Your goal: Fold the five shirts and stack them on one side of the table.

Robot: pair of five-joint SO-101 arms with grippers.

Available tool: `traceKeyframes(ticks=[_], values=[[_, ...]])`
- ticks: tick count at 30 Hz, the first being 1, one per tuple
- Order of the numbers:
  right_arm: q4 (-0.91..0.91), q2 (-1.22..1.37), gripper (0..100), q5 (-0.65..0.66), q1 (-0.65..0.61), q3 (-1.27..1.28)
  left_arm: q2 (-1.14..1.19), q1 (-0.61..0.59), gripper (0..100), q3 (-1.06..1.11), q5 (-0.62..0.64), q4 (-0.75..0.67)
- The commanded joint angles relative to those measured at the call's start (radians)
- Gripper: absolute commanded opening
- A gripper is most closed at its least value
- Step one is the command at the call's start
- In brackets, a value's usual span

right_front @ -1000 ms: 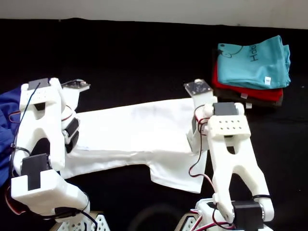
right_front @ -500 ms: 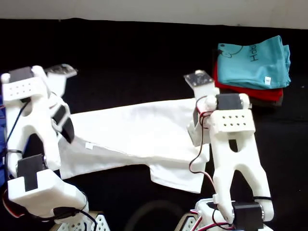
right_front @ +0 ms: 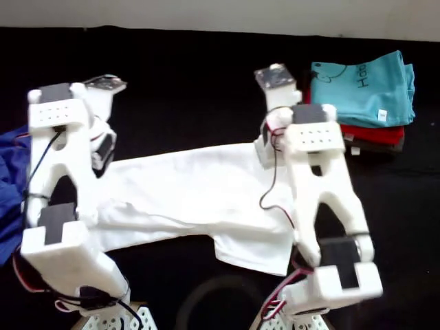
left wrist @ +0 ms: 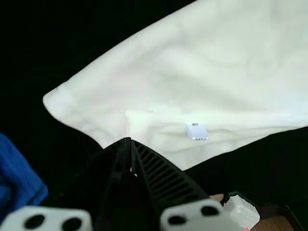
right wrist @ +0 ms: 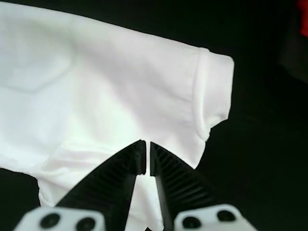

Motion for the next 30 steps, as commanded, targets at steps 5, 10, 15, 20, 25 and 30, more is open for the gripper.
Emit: traceKeyframes(ticks=[5,10,15,20,25,30], values=[[-0.139,0.300,0.5,-0.014,-0.010,-0.153,0.275,-0.044,1,-0.116,0.043,-0.103],[-0.200,0.492,0.5,-0.014,0.002,-0.302,0.481,-0.105,1,-0.363,0.043,-0.097],[-0.234,0.674,0.5,-0.015,0.027,-0.568,0.665,-0.102,1,-0.711,0.049,-0.072],[-0.200,0.854,0.5,-0.015,0.042,-0.881,0.820,-0.079,1,-1.098,0.104,-0.008],[0.005,0.947,0.5,-0.014,0.036,-1.144,0.911,-0.058,1,-1.365,0.104,0.176],[0.157,0.963,0.5,-0.014,0.036,-1.379,0.898,-0.062,1,-1.457,0.106,0.235]])
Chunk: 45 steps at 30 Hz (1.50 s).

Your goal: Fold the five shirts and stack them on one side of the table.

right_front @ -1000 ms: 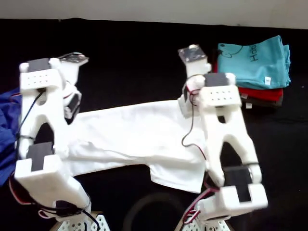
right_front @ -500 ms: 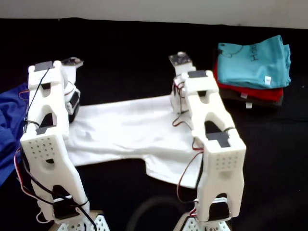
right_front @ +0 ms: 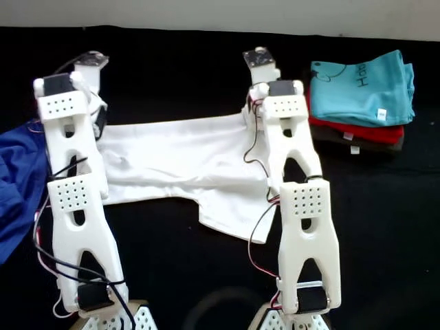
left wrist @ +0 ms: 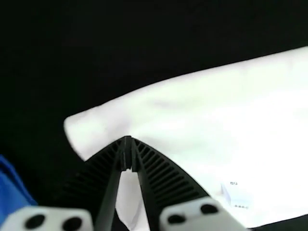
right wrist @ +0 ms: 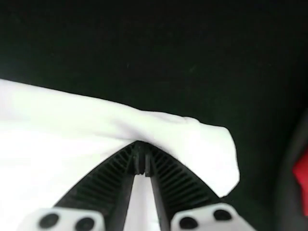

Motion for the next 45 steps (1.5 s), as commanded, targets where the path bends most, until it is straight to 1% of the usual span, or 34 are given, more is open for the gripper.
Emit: traceKeyframes(ticks=[1,4,6,12,13,15,18,20,22,25,29,32,34,35,38,41,45], values=[[0.093,-0.012,0.5,-0.005,0.013,-0.183,-0.045,0.012,1,-0.061,0.009,0.028],[0.171,-0.013,0.5,-0.005,0.013,-0.269,-0.114,0.010,1,-0.007,0.011,0.031],[0.222,-0.012,0.5,-0.005,0.013,-0.321,-0.194,0.016,1,0.088,0.011,0.032],[0.325,-0.012,0.5,-0.005,0.013,-0.463,-0.476,0.045,1,0.576,0.012,0.025],[0.335,-0.013,0.5,-0.003,0.013,-0.481,-0.496,0.045,1,0.648,0.012,0.008],[0.341,-0.019,0.5,-0.003,0.013,-0.507,-0.498,0.041,1,0.763,0.014,-0.069],[0.343,-0.021,0.5,-0.005,0.012,-0.550,-0.486,0.025,1,0.880,0.014,-0.178],[0.343,-0.022,0.5,-0.005,0.012,-0.579,-0.484,0.016,1,0.915,0.014,-0.207],[0.344,-0.022,0.5,-0.005,0.012,-0.607,-0.490,0.004,1,0.926,0.014,-0.193],[0.344,-0.041,0.5,-0.005,0.012,-0.624,-0.519,-0.027,1,0.917,0.014,-0.098],[0.344,-0.140,0.5,-0.005,-0.001,-0.601,-0.590,-0.082,1,0.923,0.008,0.015],[0.344,-0.231,0.5,-0.005,-0.028,-0.582,-0.659,-0.114,1,0.951,0.009,0.026],[0.344,-0.285,0.5,-0.005,-0.053,-0.541,-0.704,-0.110,1,0.947,0.008,0.026],[0.344,-0.306,0.5,-0.005,-0.065,-0.515,-0.720,-0.096,1,0.947,0.008,0.015],[0.343,-0.355,0.5,-0.005,-0.090,-0.412,-0.731,-0.056,1,0.957,0.014,-0.110],[0.343,-0.383,0.5,-0.005,-0.091,-0.341,-0.679,-0.019,1,0.967,0.015,-0.224],[0.343,-0.406,0.5,-0.005,-0.087,-0.300,-0.576,0.013,1,0.967,0.015,-0.278]])
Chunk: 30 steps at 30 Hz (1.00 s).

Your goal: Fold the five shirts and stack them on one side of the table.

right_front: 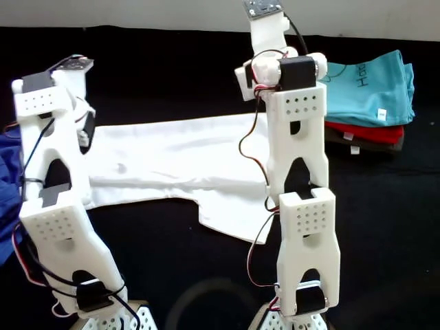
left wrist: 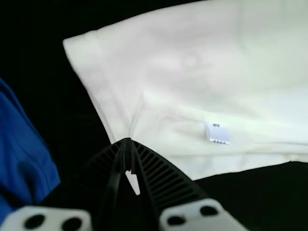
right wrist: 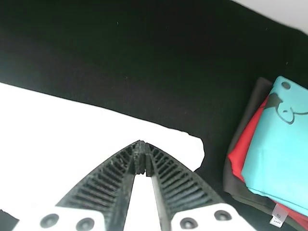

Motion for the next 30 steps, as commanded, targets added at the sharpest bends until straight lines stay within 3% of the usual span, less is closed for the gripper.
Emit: traceKeyframes(ticks=[1,5,13,18,23,27,30], values=[[0.012,-0.091,0.5,-0.005,-0.007,0.018,0.048,0.033,1,-0.004,0.008,-0.038],[0.012,-0.093,0.5,-0.005,-0.007,0.018,0.084,0.031,1,0.002,0.049,-0.026],[0.012,-0.091,0.5,-0.005,-0.008,0.018,0.077,0.030,1,0.004,-0.046,0.252],[0.012,-0.094,0.5,-0.005,-0.008,0.018,0.021,0.001,1,0.031,-0.051,0.259],[0.012,-0.090,0.5,-0.005,-0.007,0.018,-0.067,0.025,1,-0.013,0.005,0.092],[0.012,-0.090,0.5,-0.005,-0.007,0.018,-0.045,0.027,1,0.021,0.044,-0.127],[0.012,-0.088,0.5,-0.005,-0.007,0.018,0.016,0.042,1,0.041,0.044,-0.199]])
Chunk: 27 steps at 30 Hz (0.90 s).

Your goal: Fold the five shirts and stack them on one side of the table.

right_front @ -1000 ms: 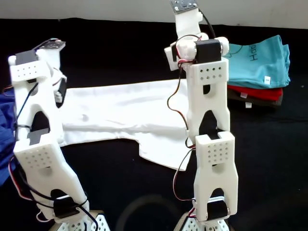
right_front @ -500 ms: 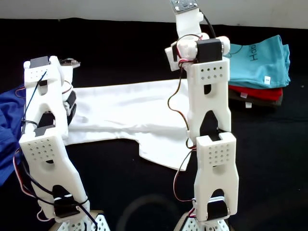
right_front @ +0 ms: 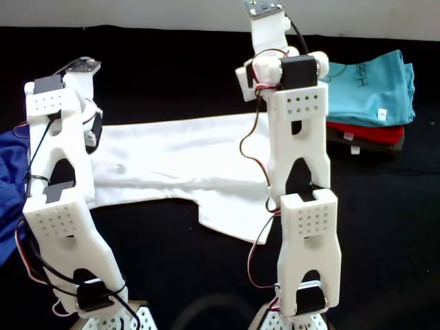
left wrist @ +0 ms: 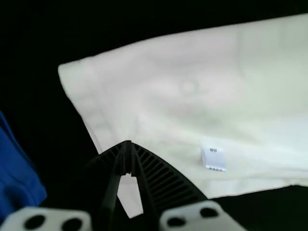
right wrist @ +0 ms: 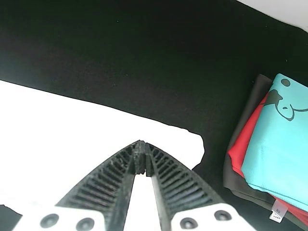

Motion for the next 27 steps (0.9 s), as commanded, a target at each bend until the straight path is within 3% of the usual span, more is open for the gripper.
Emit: traceKeyframes(ticks=[1,7,19,27], values=[[0.012,-0.067,0.5,-0.005,-0.007,-0.001,0.035,0.031,1,0.002,0.012,-0.074],[0.012,-0.067,0.5,-0.005,-0.007,-0.001,0.102,0.065,1,0.002,0.014,-0.058],[0.010,-0.067,0.5,-0.005,-0.005,-0.001,0.101,0.064,1,-0.033,0.006,0.281],[0.010,-0.070,0.5,-0.005,-0.005,-0.001,0.044,0.012,1,-0.028,0.006,0.338]])
